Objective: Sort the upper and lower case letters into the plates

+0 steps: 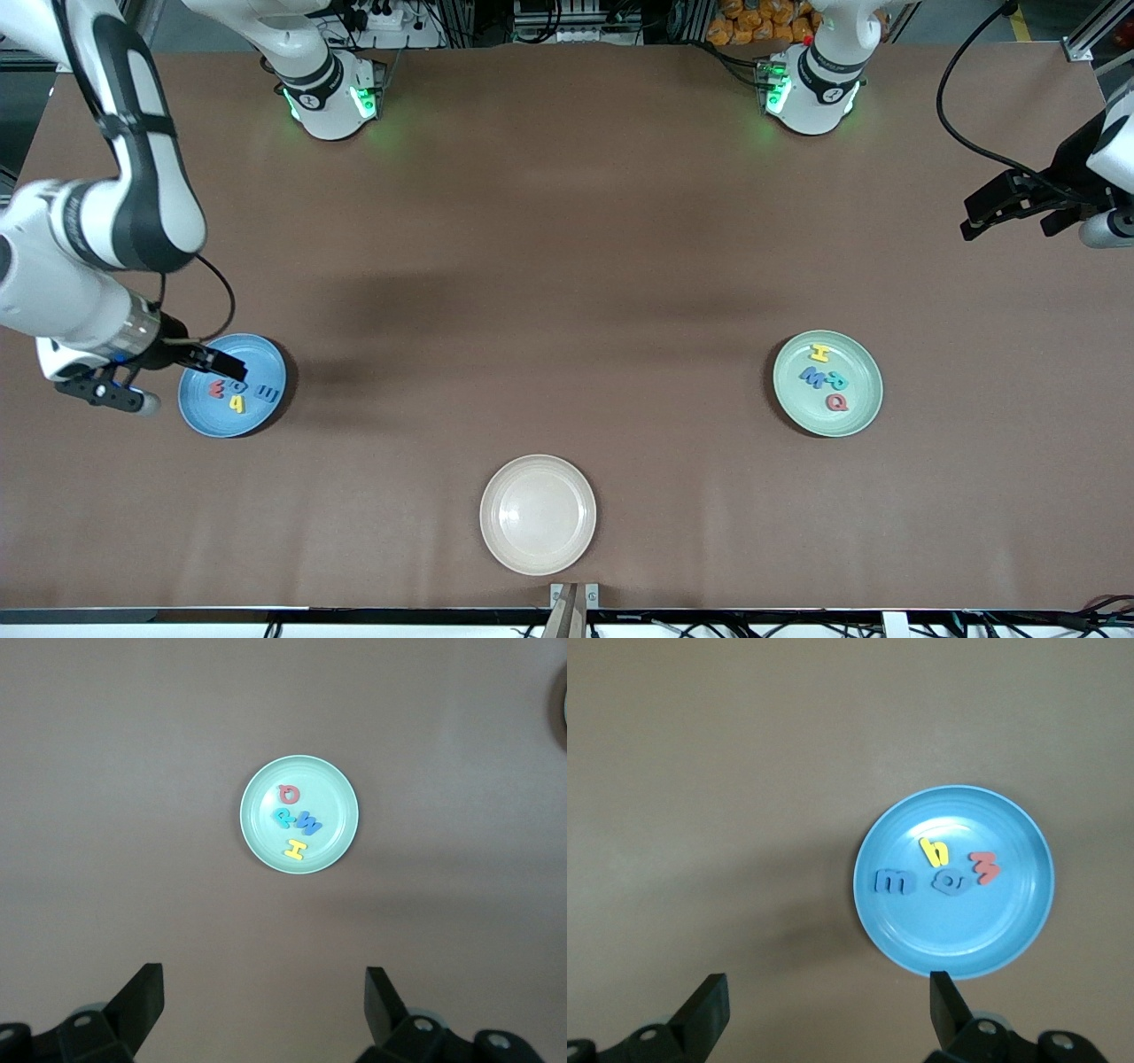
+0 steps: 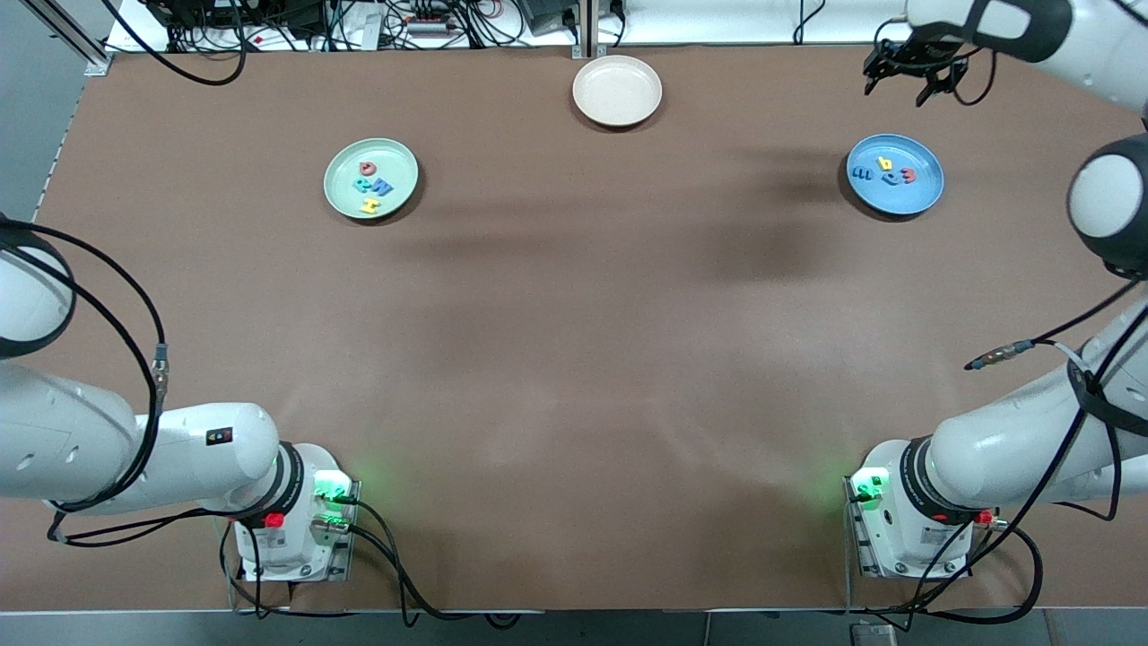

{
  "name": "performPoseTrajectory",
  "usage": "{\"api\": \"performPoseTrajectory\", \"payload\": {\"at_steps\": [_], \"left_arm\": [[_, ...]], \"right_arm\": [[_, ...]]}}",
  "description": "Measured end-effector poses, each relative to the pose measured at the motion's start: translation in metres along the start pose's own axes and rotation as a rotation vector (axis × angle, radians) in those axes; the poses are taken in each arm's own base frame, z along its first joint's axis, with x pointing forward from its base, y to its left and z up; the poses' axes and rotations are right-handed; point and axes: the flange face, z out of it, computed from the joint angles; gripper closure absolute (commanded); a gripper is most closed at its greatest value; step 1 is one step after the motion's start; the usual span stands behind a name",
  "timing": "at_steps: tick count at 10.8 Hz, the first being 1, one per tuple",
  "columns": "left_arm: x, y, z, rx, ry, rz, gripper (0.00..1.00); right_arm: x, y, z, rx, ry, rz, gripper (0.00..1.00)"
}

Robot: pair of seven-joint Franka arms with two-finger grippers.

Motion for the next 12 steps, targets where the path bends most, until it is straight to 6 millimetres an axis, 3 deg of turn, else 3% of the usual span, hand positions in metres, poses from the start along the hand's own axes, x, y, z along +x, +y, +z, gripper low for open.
{"api": "performPoseTrajectory", "payload": {"at_steps": [5,7,10,12], "left_arm": [[0.000,-0.002,-0.005,0.005,0.009,-0.003,0.00],[0.000,-0.002,-0.012,0.003,0.023,-0.003,0.00],[0.000,-0.003,-0.013,0.003,0.026,-0.004,0.00],[0.000,-0.003,-0.013,0.003,0.026,-0.004,0.00]], "right_arm": [[-0.040,-0.002,-0.155,0.027,0.088,-0.219,0.00],[-0.048,-0.001,-0.205,0.022,0.117,-0.266,0.00],[-0.055,0.015,-0.241,-0.062,0.102,-0.298,0.00],[-0.062,0.014,-0.248,-0.083,0.066,-0.308,0.00]]}}
